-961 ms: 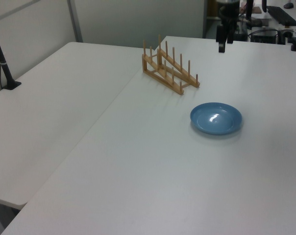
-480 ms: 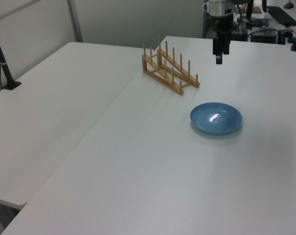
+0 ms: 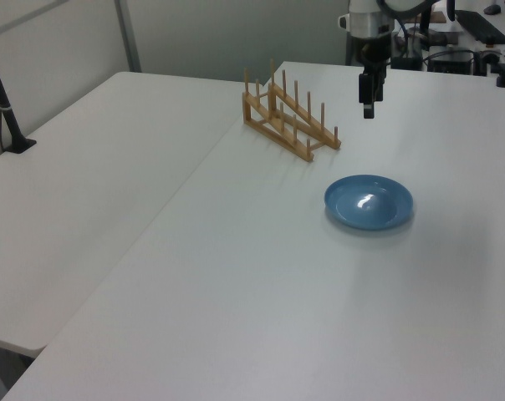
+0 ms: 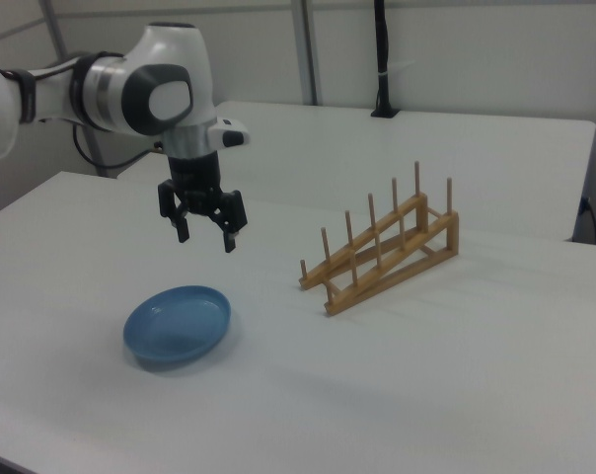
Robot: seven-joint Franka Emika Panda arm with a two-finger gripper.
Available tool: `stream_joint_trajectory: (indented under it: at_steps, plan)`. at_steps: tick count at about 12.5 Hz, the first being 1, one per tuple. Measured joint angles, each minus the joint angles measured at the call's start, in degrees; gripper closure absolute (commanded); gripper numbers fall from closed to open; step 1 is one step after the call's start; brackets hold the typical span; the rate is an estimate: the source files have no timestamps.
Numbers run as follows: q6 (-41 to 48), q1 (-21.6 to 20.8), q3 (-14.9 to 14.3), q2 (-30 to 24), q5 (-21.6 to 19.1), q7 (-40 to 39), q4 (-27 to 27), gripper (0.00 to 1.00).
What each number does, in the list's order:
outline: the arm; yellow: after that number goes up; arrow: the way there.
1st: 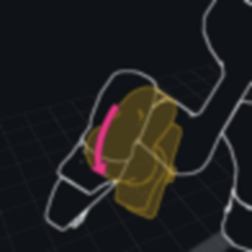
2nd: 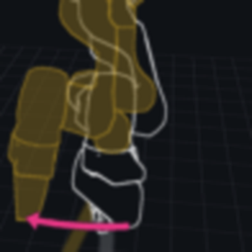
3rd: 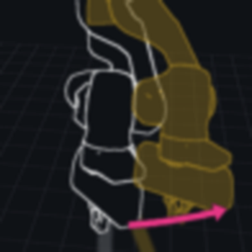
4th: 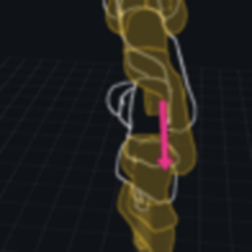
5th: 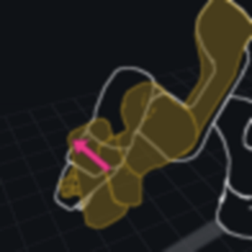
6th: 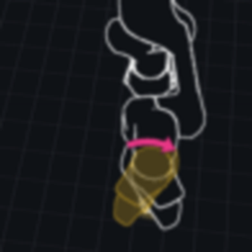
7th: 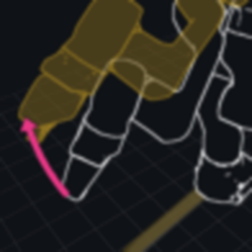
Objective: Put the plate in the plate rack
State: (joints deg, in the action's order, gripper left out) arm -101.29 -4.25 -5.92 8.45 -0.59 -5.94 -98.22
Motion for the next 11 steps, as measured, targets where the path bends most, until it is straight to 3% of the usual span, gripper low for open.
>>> stream_joint_trajectory:
  at_steps: [4, 11]
  plan:
    - [-7.1, 0.9, -0.3, 2.8, 0.0, -4.0, -2.2, 0.00]
    - [-7.6, 0.9, -0.3, 6.2, 0.0, -4.4, -3.9, 0.00]
